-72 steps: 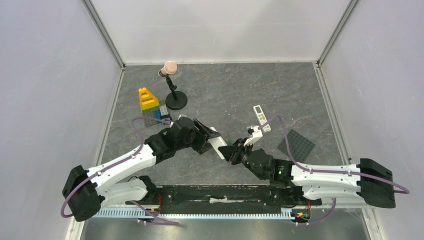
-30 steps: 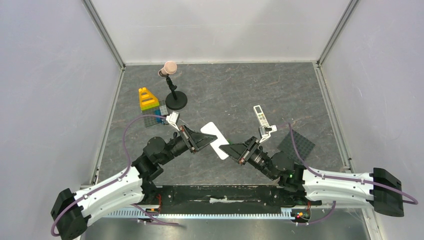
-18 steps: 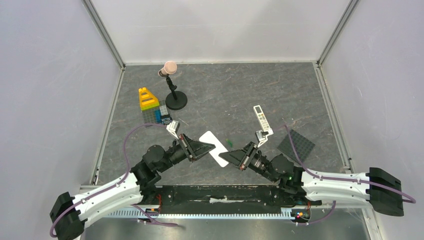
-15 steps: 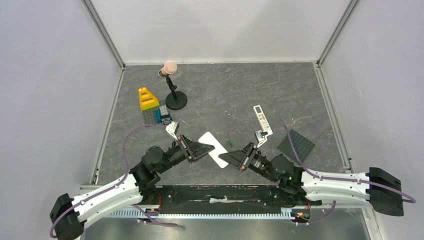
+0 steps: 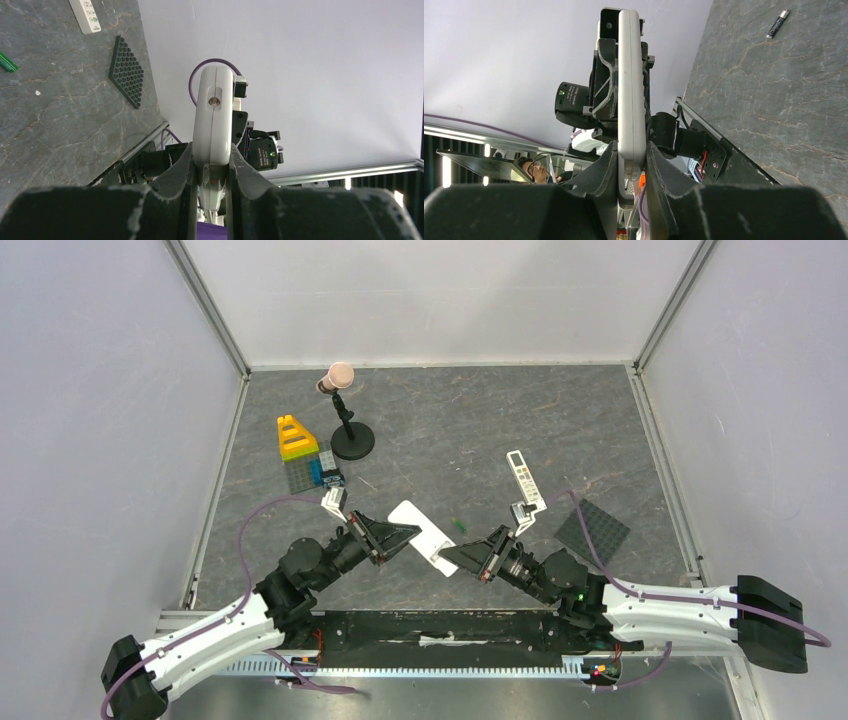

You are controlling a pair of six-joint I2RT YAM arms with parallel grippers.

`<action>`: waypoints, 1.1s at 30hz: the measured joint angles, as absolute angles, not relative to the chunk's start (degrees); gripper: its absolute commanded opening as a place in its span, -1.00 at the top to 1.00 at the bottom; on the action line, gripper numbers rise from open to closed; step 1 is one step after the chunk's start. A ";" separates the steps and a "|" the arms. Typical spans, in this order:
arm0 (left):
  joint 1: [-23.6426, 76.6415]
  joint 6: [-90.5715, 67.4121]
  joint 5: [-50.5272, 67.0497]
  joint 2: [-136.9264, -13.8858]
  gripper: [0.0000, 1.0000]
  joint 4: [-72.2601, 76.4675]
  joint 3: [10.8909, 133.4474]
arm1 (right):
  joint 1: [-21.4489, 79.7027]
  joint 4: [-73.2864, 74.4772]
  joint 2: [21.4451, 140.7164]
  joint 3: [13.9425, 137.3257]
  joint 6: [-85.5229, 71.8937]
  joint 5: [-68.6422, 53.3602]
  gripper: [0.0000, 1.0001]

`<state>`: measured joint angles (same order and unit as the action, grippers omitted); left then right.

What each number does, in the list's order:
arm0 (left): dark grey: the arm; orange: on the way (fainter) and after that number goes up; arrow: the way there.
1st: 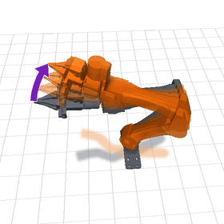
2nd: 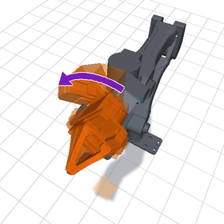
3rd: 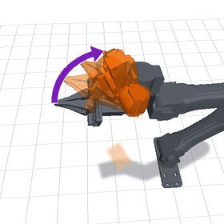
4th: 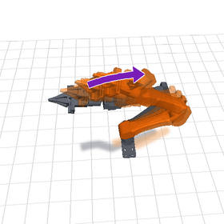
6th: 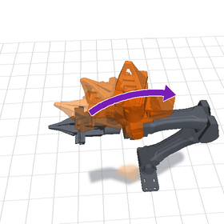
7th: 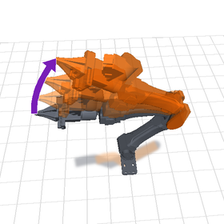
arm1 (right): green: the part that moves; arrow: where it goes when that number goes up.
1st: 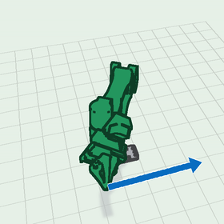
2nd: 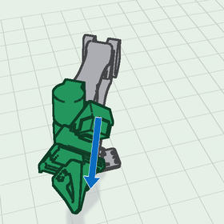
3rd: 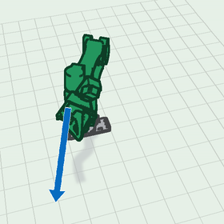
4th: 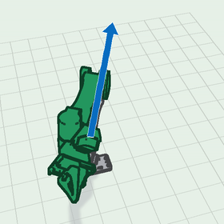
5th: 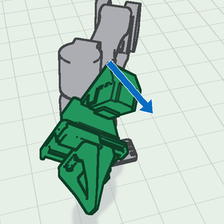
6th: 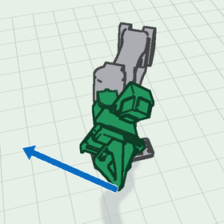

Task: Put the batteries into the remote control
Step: Remove the battery cover from the remote control.

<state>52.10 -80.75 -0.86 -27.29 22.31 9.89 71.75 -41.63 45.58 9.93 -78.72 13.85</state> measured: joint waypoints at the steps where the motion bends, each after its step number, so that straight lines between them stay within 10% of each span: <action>1: 52.10 -80.75 -1.04 -27.31 0.96 22.31 9.89 | 71.72 -41.69 45.58 9.89 -78.74 13.91 0.83; 16: 50.06 -77.25 -9.69 -30.98 0.96 18.74 12.12 | 71.24 -35.29 45.21 9.76 -82.74 16.91 0.29; 24: 48.73 -73.10 -16.69 -34.33 0.96 17.15 12.91 | 69.08 -31.22 46.24 9.74 -83.59 16.86 0.76; 33: 48.73 -64.12 -19.86 -35.22 0.96 9.45 14.61 | 61.54 -17.30 48.90 12.21 -73.25 19.92 0.78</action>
